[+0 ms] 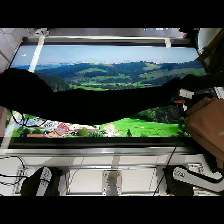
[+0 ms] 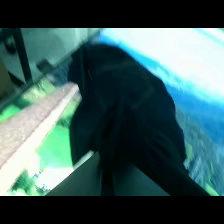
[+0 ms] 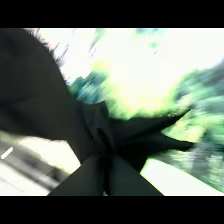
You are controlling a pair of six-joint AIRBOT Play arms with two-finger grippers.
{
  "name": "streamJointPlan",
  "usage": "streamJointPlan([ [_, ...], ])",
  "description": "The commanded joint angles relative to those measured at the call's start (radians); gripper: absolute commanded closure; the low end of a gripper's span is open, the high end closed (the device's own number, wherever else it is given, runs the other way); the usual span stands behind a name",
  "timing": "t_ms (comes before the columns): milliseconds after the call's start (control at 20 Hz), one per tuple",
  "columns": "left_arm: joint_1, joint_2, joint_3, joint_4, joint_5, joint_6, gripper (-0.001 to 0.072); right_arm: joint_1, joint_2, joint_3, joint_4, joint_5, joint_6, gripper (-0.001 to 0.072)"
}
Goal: Fold the clothes and pants, and hang the long-sleeved shirts on hangers.
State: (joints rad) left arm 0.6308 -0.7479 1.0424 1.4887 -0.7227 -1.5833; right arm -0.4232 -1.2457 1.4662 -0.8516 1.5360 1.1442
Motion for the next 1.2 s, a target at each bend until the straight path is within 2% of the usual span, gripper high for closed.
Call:
streamJointPlan([
  [0, 0.036, -0.006, -0.013, 0.007, -0.025, -0.01, 0.0691, -0.055, 0.072, 0.066, -0.15, 0.035, 0.096, 0.0707],
  [200, 0.045, -0.062, -0.133, 0.03, -0.13, -0.01, 0.0691, -0.055, 0.034, -0.058, -0.198, 0.056, 0.116, 0.0707],
  [450, 0.045, -0.072, -0.355, 0.096, -0.135, -0.009, 0.0691, -0.055, -0.089, -0.178, -0.203, 0.031, 0.159, 0.0707],
  [700, 0.045, -0.081, -0.483, 0.165, -0.134, -0.01, 0.0691, -0.055, -0.166, -0.177, -0.198, -0.177, 0.257, 0.0707],
  [800, 0.045, -0.087, -0.482, 0.156, -0.105, -0.012, 0.069, -0.055, -0.166, -0.177, -0.187, -0.243, 0.261, 0.0707],
  [900, 0.044, -0.087, -0.472, 0.13, -0.059, -0.069, 0.0681, -0.054, -0.166, -0.177, -0.178, -0.263, 0.26, 0.0704],
  [950, 0.044, -0.087, -0.452, 0.09, -0.039, -0.082, 0.05, -0.054, -0.166, -0.177, -0.173, -0.265, 0.26, 0.0625],
  [1000, 0.044, -0.087, -0.425, 0.04, -0.012, -0.082, 0.0139, -0.054, -0.166, -0.177, -0.172, -0.264, 0.26, 0.0395],
  [1050, 0.044, -0.087, -0.387, -0.017, 0.019, -0.082, 0.003, -0.054, -0.166, -0.175, -0.172, -0.261, 0.261, 0.017],
  [1150, 0.044, -0.092, -0.281, -0.101, 0.089, -0.081, 0.0021, -0.054, -0.165, -0.151, -0.173, -0.238, 0.261, 0.0152],
])
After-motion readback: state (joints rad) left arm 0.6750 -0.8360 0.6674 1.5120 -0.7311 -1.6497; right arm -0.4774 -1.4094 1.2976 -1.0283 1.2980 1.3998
